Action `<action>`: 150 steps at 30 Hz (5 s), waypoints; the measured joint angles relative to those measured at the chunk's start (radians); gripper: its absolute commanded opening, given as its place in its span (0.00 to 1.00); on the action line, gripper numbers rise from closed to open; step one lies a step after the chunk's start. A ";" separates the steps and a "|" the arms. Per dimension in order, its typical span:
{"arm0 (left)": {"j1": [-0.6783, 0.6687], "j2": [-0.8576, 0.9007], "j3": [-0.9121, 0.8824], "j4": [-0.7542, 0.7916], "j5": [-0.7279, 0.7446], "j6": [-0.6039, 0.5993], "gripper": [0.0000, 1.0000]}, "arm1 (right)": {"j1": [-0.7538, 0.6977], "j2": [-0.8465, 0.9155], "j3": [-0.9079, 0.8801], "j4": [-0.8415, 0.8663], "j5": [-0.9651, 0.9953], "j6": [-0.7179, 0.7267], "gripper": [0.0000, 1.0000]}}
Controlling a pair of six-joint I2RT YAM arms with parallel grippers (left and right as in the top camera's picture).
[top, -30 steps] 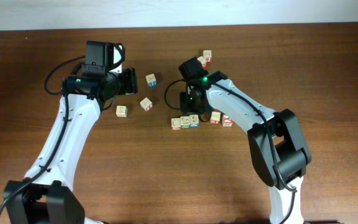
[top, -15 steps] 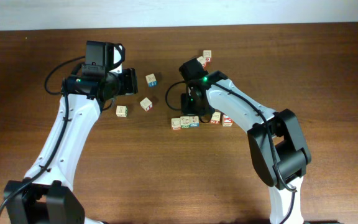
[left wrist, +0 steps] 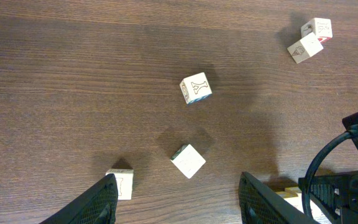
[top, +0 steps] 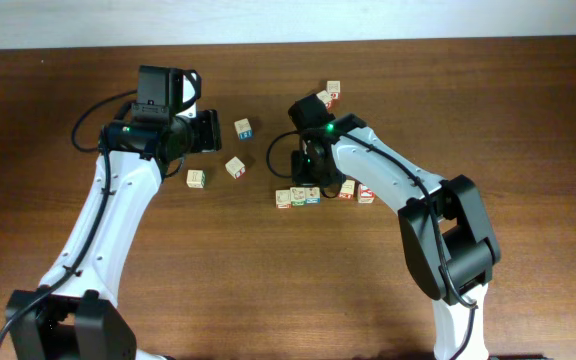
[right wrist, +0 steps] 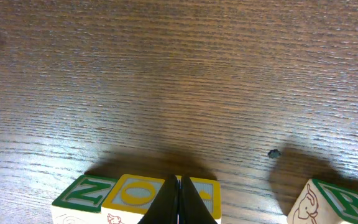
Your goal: Rotate 5 blocks
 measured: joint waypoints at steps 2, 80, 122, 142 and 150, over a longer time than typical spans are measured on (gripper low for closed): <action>0.000 0.000 0.000 0.000 0.000 0.000 0.61 | 0.000 0.000 0.000 0.000 0.000 0.000 0.04; 0.000 0.000 0.000 0.006 0.000 0.000 0.61 | -0.183 0.022 -0.003 -0.164 -0.063 -0.129 0.04; 0.000 0.000 0.000 0.004 0.000 0.000 0.61 | -0.167 0.023 -0.003 -0.148 -0.133 -0.156 0.04; 0.000 0.000 0.000 0.004 -0.001 0.000 0.61 | -0.237 0.029 0.212 -0.375 -0.141 -0.163 0.04; 0.000 0.000 0.000 0.004 0.000 0.000 0.61 | -0.381 0.027 0.270 -0.456 -0.064 -0.173 0.04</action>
